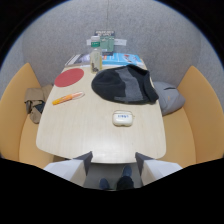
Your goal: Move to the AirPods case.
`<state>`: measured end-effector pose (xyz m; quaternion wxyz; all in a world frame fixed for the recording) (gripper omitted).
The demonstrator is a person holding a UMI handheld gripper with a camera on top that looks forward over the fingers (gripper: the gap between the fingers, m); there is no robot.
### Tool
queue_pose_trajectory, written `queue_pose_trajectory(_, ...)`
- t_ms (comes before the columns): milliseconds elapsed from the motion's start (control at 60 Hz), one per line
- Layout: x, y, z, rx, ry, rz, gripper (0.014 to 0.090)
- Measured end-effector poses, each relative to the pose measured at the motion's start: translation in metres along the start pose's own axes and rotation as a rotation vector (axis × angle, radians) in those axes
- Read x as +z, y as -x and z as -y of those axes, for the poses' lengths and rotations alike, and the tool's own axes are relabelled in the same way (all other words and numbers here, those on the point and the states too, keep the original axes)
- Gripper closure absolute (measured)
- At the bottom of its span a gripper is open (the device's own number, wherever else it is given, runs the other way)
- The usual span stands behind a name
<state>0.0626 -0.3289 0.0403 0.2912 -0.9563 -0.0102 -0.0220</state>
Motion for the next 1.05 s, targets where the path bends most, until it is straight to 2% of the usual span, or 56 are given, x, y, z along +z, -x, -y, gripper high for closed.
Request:
queue_pose_trajectory(700,0.085,-0.023,0.052,-0.019,-0.032,-0.002,0.0175)
queue_pose_trajectory(1050,0.093,-0.025,0.060,-0.007,-0.033,-0.008,0.0172)
